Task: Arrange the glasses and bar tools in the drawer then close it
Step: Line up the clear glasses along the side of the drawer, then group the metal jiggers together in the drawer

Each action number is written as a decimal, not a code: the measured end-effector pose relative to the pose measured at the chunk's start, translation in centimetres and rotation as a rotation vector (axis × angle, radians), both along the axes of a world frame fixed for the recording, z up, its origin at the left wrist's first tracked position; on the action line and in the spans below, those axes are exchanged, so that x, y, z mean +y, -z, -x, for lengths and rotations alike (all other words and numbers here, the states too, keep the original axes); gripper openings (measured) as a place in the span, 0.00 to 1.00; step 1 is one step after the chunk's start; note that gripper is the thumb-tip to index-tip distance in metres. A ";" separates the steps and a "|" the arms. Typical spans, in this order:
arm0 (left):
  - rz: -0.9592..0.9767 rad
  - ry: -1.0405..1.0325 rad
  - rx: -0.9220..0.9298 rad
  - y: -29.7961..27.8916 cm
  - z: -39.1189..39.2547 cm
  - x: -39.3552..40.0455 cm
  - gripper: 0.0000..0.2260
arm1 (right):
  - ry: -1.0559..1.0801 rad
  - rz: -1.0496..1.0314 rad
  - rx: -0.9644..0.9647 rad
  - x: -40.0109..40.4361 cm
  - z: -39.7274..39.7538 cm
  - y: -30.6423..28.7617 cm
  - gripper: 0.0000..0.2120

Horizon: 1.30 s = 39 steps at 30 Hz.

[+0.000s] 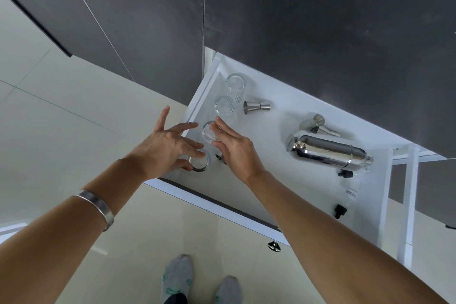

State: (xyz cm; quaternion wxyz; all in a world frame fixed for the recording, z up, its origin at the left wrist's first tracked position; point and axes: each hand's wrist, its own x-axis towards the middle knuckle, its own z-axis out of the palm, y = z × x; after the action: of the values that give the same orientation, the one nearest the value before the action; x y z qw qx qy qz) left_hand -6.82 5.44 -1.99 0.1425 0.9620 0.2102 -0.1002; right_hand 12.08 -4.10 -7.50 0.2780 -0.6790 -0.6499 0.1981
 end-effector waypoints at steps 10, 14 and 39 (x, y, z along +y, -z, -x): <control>0.016 0.021 -0.037 0.6 0.3 0.6 0.17 | 0.171 0.113 0.361 0.8 -0.2 -1.5 0.21; 0.015 0.019 -0.045 0.7 0.3 0.6 0.16 | 0.164 0.128 0.375 1.0 -0.8 -2.1 0.19; 0.218 -0.550 0.235 4.5 -15.4 -7.8 0.29 | 0.348 0.102 -0.139 -3.3 -10.4 -0.8 0.08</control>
State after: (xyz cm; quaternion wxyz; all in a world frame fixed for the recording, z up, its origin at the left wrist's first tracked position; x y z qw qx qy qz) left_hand 8.53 -2.36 -6.47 0.2414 0.8299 0.4656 -0.1904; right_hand 22.53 -7.39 -6.66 0.2280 -0.8062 -0.5296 0.1324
